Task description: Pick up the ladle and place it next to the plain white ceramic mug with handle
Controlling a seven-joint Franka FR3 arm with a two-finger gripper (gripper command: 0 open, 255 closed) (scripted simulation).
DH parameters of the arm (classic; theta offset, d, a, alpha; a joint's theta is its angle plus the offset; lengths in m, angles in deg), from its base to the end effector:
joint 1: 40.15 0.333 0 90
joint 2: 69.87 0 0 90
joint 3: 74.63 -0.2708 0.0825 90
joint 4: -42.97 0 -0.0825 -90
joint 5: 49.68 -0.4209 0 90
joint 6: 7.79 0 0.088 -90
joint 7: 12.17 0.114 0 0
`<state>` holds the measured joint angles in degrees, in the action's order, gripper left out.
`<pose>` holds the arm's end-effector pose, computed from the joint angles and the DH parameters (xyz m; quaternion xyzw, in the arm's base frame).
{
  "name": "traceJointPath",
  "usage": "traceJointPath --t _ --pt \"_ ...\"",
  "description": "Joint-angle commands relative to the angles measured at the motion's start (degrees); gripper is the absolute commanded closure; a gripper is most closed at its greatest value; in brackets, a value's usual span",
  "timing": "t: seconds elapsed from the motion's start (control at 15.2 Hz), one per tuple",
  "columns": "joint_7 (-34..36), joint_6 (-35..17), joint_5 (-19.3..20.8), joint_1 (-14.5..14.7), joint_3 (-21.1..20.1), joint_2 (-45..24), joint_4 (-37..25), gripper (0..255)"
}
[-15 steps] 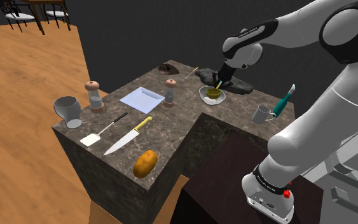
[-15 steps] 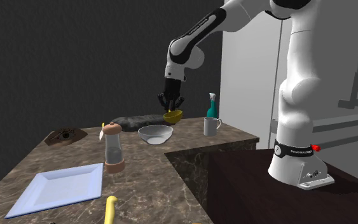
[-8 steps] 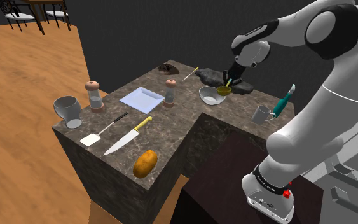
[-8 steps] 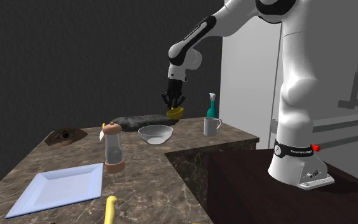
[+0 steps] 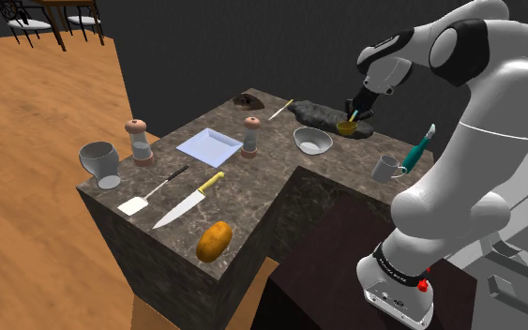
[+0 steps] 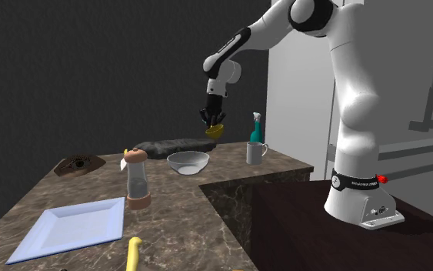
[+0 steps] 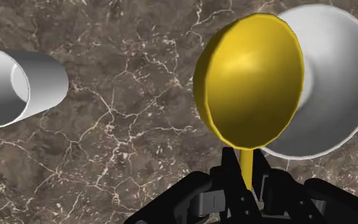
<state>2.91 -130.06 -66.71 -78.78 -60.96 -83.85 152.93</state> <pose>0.3965 -0.4856 0.2980 -0.7828 0.6148 -0.0220 0.0939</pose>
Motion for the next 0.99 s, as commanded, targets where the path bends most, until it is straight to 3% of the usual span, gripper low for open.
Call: traceJointPath --t 0.0,0.59,0.92 --pt "-2.09 1.75 -0.60 -1.63 0.63 -2.72 -3.90 255" --pt "-9.04 11.92 -3.37 -10.35 1.94 -18.10 -27.27 255" --pt "-9.87 8.93 -3.97 -10.38 1.60 -19.42 -25.48 255"
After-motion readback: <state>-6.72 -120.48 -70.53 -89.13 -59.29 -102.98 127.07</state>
